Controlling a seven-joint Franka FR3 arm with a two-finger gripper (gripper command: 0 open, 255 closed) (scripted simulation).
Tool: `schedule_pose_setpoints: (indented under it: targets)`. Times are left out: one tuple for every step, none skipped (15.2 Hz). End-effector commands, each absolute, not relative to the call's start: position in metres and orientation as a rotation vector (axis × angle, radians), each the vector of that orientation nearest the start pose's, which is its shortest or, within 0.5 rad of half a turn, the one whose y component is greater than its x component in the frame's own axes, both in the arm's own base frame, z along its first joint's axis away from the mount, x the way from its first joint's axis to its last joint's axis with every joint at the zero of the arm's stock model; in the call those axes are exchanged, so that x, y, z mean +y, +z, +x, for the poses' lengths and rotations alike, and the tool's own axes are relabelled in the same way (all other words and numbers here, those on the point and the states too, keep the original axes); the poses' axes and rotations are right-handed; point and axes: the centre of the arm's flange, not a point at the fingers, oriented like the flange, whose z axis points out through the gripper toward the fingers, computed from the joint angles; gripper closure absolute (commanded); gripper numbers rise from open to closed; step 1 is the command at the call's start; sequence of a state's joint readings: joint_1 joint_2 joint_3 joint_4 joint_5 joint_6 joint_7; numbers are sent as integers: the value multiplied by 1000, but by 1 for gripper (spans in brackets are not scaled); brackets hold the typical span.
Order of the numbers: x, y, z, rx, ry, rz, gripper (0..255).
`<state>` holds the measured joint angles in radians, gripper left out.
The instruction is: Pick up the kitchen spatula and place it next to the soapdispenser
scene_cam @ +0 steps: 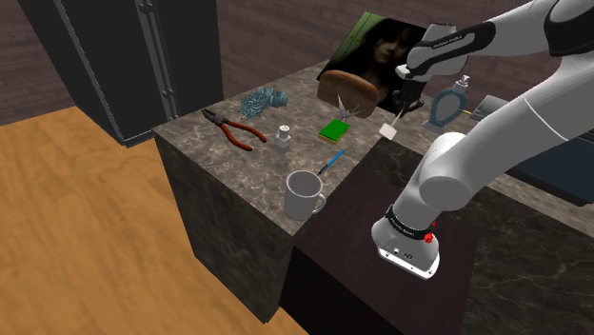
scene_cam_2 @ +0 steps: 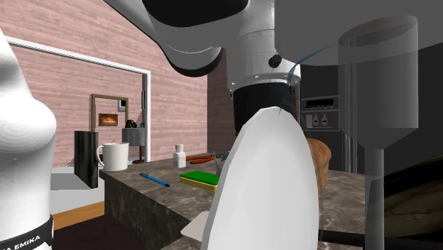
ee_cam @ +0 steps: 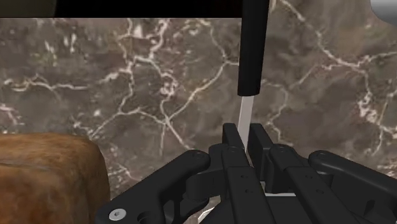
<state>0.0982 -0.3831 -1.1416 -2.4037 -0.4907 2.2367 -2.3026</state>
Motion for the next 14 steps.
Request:
schedule_pose_setpoints:
  targets:
    - [-415,363,225,2203,-71,2171,255]
    - [-415,358,225,2203,-71,2171,255]
    - [-415,353,225,2203,-71,2171,255]
    - [-415,351,225,2203,-71,2171,255]
    - [-415,351,225,2203,-71,2171,255]
    - [-415,351,225,2203,-71,2171,255]
    - [-415,351,225,2203,-71,2171,255]
    - [-415,351,225,2203,-71,2171,255]
    - [-415,351,225,2203,-71,2171,255]
    - [-415,351,225,2203,-71,2171,255]
    - [-415,351,225,2203,-71,2171,255]
    - [-415,350,225,2203,-71,2171,0]
    - [-415,351,225,2203,-71,2171,0]
    - [-415,351,225,2203,-71,2171,0]
